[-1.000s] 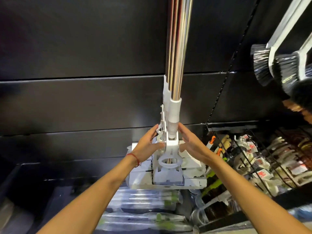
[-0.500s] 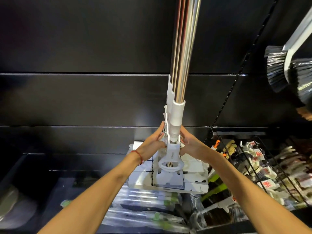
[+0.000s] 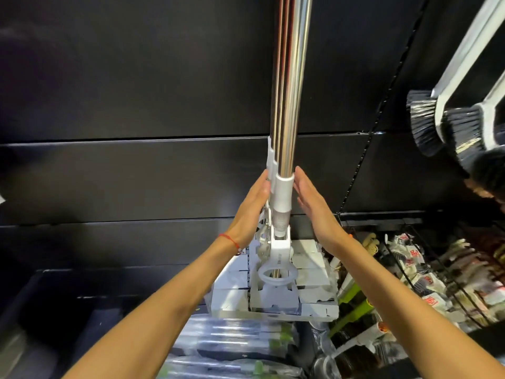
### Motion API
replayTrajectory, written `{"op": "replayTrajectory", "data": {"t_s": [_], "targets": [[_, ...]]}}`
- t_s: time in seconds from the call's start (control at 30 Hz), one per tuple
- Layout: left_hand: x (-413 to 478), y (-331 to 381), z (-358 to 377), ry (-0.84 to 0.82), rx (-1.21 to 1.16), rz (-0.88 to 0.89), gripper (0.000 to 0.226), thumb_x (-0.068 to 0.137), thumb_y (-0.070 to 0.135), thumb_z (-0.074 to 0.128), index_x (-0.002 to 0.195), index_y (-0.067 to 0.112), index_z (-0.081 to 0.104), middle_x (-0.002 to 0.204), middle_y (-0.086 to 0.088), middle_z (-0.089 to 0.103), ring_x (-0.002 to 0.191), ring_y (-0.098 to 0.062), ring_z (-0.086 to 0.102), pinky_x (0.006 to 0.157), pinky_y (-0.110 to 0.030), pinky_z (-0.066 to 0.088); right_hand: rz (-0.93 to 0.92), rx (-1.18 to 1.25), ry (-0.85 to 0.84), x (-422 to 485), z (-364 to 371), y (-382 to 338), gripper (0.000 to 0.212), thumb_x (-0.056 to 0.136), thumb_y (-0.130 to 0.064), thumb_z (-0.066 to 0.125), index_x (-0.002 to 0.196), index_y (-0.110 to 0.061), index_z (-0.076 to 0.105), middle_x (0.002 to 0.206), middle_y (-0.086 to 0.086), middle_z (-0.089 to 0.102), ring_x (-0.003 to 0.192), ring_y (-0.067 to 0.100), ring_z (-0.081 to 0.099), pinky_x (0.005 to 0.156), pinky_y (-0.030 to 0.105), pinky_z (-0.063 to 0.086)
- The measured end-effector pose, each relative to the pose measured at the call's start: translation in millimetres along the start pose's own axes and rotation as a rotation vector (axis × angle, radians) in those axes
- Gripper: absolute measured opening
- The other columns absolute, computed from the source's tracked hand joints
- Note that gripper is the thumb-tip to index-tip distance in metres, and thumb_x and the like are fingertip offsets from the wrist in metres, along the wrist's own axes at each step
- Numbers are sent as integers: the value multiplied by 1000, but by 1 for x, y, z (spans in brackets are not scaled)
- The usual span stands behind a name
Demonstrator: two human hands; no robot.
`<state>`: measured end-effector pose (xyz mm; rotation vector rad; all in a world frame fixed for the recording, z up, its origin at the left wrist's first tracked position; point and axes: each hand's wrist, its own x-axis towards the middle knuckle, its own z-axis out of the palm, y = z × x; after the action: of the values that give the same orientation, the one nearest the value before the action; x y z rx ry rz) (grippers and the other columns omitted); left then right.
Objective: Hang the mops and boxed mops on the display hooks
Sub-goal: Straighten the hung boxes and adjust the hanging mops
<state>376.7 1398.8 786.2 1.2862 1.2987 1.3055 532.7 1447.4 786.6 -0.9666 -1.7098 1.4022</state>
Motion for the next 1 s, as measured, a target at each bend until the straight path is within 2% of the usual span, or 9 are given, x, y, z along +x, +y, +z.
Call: {"op": "replayTrajectory", "data": {"t_s": [0.07,0.23,0.43,0.57,0.7,0.77,0.83,0.93,1.0], "targets": [[8,8,8,7,-65,-1,47,108,50,22,153,41,33,143,32,42,114,31,45,88,5,39,29,54,-40,4,9,-7,84,90,-87,30,162,-46,20,171,-20,20,157,4,21,131,48,14],[14,18,30,53,-225,-87,60,110,50,18,155,18,43,146,3,54,134,-12,53,122,-30,34,74,216,-14,5,32,-21,71,90,-81,27,145,-45,53,158,-7,49,146,12,46,127,46,30],[19,6,39,92,-283,-96,46,111,45,18,152,31,34,124,24,55,120,0,53,113,-22,35,112,247,20,2,37,-28,86,87,-76,26,156,-29,44,159,-4,49,146,13,46,126,42,31],[17,3,36,61,-201,-68,32,112,41,15,140,43,32,119,30,50,108,15,52,94,-4,40,109,233,19,2,37,-25,69,102,-65,16,155,-31,43,159,-4,48,147,13,45,125,39,32],[18,-4,29,28,-94,-43,42,113,38,15,155,37,20,129,31,42,110,20,47,89,4,39,105,182,-16,3,37,-19,69,103,-64,9,158,-33,36,150,-16,44,139,4,42,108,18,36],[17,-6,26,34,-46,-33,40,113,42,17,153,44,14,140,35,35,121,21,40,107,-3,35,89,154,-4,6,40,-11,79,95,-73,12,161,-34,32,151,-16,45,140,3,42,110,21,34],[17,-7,20,10,9,-35,50,109,54,20,158,46,11,162,23,26,142,6,35,124,-25,27,92,120,30,6,43,0,85,85,-84,18,155,-40,39,142,-14,56,135,4,52,110,24,38],[13,-14,8,-56,48,-35,57,107,57,20,162,43,13,165,12,30,147,-5,37,119,-24,34,97,52,139,-2,44,14,65,91,-84,21,131,-48,58,110,-17,72,106,-3,68,98,24,51],[4,-19,0,-78,80,-23,58,106,61,24,161,43,17,164,15,33,148,-6,37,121,-27,33,38,-27,277,-18,50,22,44,107,-61,27,108,-42,66,95,-17,73,93,0,68,93,31,54]]}}
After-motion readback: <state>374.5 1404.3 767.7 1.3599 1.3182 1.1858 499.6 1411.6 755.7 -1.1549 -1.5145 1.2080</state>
